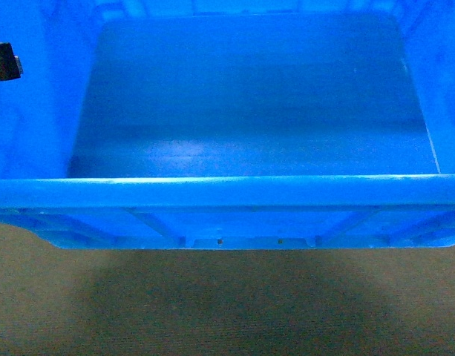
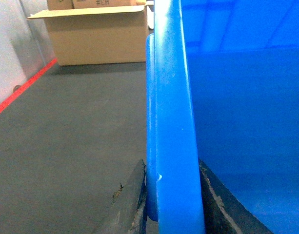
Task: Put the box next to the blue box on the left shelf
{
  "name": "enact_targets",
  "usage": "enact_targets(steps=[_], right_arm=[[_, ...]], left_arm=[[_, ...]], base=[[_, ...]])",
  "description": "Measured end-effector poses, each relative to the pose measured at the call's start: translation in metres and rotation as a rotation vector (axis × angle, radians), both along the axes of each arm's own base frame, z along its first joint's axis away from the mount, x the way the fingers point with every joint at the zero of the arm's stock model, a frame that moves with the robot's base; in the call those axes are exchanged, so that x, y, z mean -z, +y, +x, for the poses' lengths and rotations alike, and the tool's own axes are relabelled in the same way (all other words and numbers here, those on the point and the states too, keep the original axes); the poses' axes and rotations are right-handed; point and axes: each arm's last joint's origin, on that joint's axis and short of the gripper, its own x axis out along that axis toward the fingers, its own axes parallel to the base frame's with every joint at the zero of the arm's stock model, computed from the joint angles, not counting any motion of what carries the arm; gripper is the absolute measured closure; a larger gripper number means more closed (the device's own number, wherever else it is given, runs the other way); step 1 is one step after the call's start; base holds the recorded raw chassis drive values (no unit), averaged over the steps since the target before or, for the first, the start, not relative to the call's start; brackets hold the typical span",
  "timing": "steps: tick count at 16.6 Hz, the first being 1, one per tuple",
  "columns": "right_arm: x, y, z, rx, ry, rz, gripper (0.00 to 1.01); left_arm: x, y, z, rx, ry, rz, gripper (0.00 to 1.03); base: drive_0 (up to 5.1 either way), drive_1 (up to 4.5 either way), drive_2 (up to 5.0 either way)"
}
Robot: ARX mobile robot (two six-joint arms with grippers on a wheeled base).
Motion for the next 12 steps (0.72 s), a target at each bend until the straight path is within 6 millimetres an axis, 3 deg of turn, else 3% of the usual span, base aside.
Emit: enact_targets(steps=[12], right_arm=[[-0.0001,0.0000,0.0000,0.002,-0.001,-0.002,0.79]], left_arm=[[-0.0001,0.0001,0.0000,-0.001,-0.001,0.000,0.83]], base=[[-1.6,-1.57,-1.6]])
